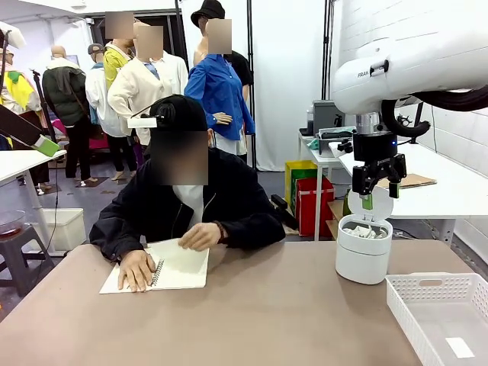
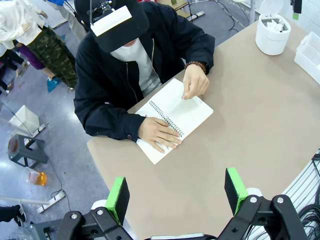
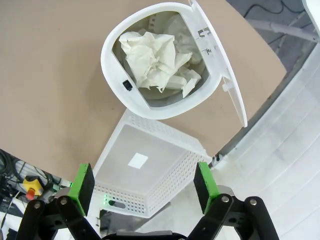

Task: Sort the paper based on its condition.
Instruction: If a person hands you a paper, place it in the Organizing basket , and if it's crumpled, put it in the Trash can.

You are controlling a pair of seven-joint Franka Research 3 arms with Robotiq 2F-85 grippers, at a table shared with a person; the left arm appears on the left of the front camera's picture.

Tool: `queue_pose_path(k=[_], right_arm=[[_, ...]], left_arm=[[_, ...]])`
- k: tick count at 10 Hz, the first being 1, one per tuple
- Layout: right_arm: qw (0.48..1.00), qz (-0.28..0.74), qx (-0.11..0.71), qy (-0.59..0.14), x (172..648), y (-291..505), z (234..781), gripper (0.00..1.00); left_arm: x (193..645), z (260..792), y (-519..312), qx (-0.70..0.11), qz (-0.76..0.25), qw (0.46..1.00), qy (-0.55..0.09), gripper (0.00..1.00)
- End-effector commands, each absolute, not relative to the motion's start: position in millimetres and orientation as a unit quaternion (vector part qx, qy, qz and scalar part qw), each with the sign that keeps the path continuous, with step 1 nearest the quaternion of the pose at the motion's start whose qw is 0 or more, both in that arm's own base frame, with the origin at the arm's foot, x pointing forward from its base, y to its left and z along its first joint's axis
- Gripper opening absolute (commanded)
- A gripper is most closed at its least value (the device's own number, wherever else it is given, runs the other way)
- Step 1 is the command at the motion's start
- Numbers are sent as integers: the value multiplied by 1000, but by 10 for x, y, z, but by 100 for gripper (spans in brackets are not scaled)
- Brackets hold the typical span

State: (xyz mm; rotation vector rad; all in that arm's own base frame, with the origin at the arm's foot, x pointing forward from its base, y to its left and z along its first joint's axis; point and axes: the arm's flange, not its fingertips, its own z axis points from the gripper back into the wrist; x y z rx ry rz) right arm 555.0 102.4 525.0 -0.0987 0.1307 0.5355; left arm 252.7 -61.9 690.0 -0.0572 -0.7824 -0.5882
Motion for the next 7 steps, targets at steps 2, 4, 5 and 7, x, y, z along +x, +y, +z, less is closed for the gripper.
queue_pose_path(k=[2,4,5,7], right_arm=[[962,260,-51,64,5557,1015,5254,100],[955,287,-59,47,5128,1053,5250,100],[945,323,-38,23,4805,1205,5280,100],[933,355,-47,-26,4406,1551,5322,100]], left_arm=[[2523,6903,-622,-28,-281,882,-376,100],[2523,6903,-622,-28,-281,882,-376,100],[2523,6903,-622,-28,-281,882,-376,100],[2523,6903,-622,-28,-281,882,-376,100]])
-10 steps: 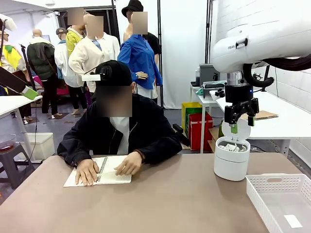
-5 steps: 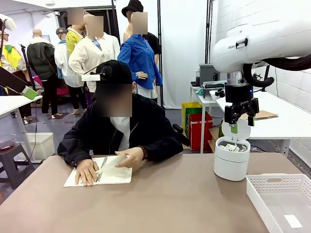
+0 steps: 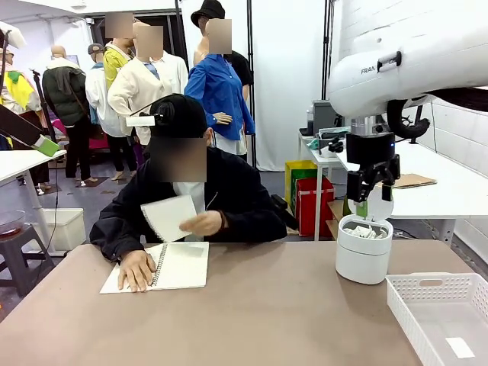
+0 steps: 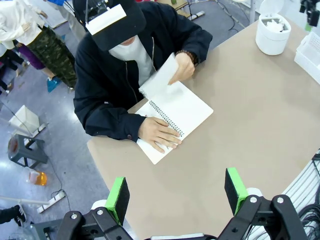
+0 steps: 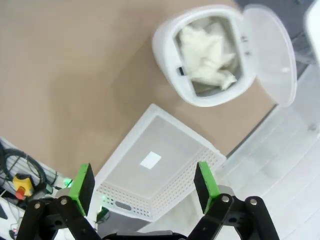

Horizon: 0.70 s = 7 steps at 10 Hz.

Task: Sort the paper based on its condition.
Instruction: If a person hands you a paper, place it in the Organizing basket , and if it's crumpled, put it in the Trash can.

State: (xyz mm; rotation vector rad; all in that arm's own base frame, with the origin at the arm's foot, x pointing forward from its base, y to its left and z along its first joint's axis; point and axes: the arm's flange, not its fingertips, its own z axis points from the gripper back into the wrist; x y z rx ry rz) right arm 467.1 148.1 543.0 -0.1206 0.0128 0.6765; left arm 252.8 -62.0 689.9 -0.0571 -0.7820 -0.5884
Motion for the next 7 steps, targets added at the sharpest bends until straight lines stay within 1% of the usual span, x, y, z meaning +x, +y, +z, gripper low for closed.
queue_pose_path(k=[1,3,5,7], right_arm=[[926,373,-49,-44,4245,1730,5347,100],[905,406,-49,-114,4040,1991,5474,100],[882,430,-12,-189,3974,2216,5841,100],[868,451,51,-201,3981,2369,6185,100]], left_arm=[[2523,6903,-622,-28,-281,882,-376,100],[2523,6903,-622,-28,-281,882,-376,100],[2523,6903,-622,-28,-281,882,-376,100],[2523,6903,-622,-28,-281,882,-376,100]])
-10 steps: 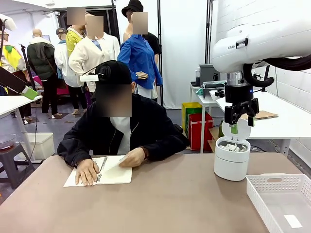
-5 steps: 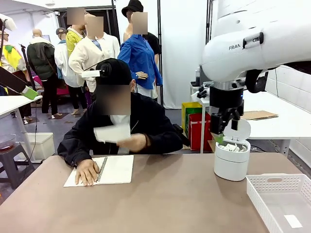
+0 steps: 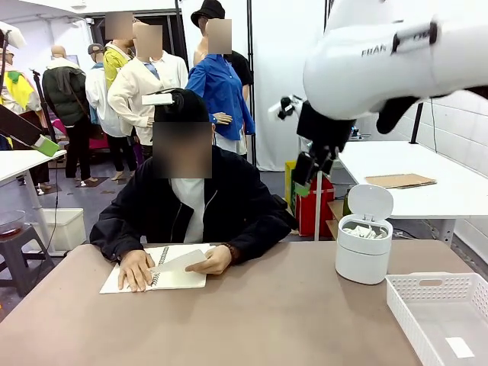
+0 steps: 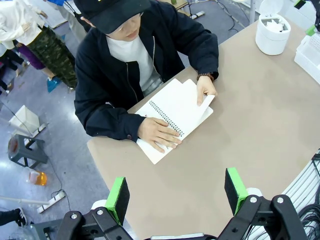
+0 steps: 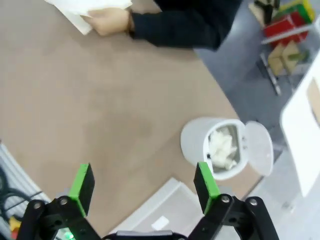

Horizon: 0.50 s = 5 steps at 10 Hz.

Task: Sort the paper based on its condition.
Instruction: If a person hands you a paper, place it in the Organizing basket , and if it's crumpled, put it in the Trash can.

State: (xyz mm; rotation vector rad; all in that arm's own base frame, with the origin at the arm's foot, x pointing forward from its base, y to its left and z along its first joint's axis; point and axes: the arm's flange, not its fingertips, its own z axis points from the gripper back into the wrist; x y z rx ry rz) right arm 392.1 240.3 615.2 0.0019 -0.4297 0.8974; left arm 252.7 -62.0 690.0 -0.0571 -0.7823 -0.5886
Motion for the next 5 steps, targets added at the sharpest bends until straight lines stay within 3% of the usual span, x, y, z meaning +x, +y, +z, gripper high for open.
queue_pose_path(k=[1,5], right_arm=[[866,448,69,-212,4022,2408,6365,100],[836,449,136,-284,4130,2456,6849,100]], left_arm=[[2523,6903,-622,-28,-281,882,-376,100],[2523,6903,-622,-28,-281,882,-376,100]])
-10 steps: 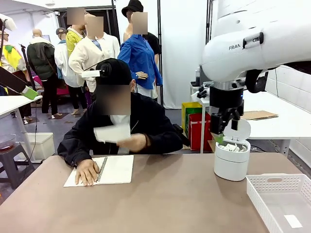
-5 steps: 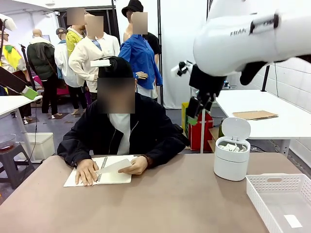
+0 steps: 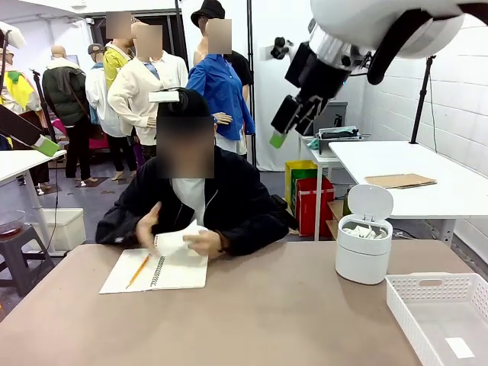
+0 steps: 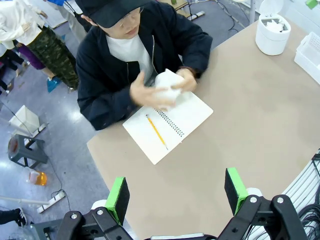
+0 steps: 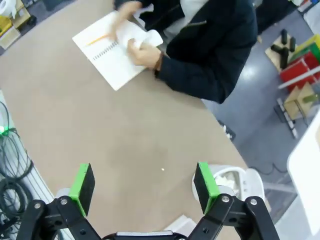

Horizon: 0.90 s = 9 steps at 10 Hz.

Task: Sort the paper based on its condition.
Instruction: If a person hands you a paper, place it in the Organizing basket , and if it's crumpled, put it in the Trash can.

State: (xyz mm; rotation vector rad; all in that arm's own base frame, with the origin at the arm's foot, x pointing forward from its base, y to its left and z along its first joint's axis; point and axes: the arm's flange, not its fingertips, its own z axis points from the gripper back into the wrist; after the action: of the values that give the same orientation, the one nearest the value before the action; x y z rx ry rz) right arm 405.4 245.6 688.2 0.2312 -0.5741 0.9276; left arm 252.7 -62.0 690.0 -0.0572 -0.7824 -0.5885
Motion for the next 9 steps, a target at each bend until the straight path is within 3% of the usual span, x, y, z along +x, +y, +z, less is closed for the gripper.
queue_pose_path(k=[1,9], right_arm=[[835,449,144,-283,4151,2478,6878,100],[840,435,130,-298,4099,2490,7008,100]], left_arm=[[2523,6903,-622,-28,-281,882,-376,100],[2523,6903,-622,-28,-281,882,-376,100]])
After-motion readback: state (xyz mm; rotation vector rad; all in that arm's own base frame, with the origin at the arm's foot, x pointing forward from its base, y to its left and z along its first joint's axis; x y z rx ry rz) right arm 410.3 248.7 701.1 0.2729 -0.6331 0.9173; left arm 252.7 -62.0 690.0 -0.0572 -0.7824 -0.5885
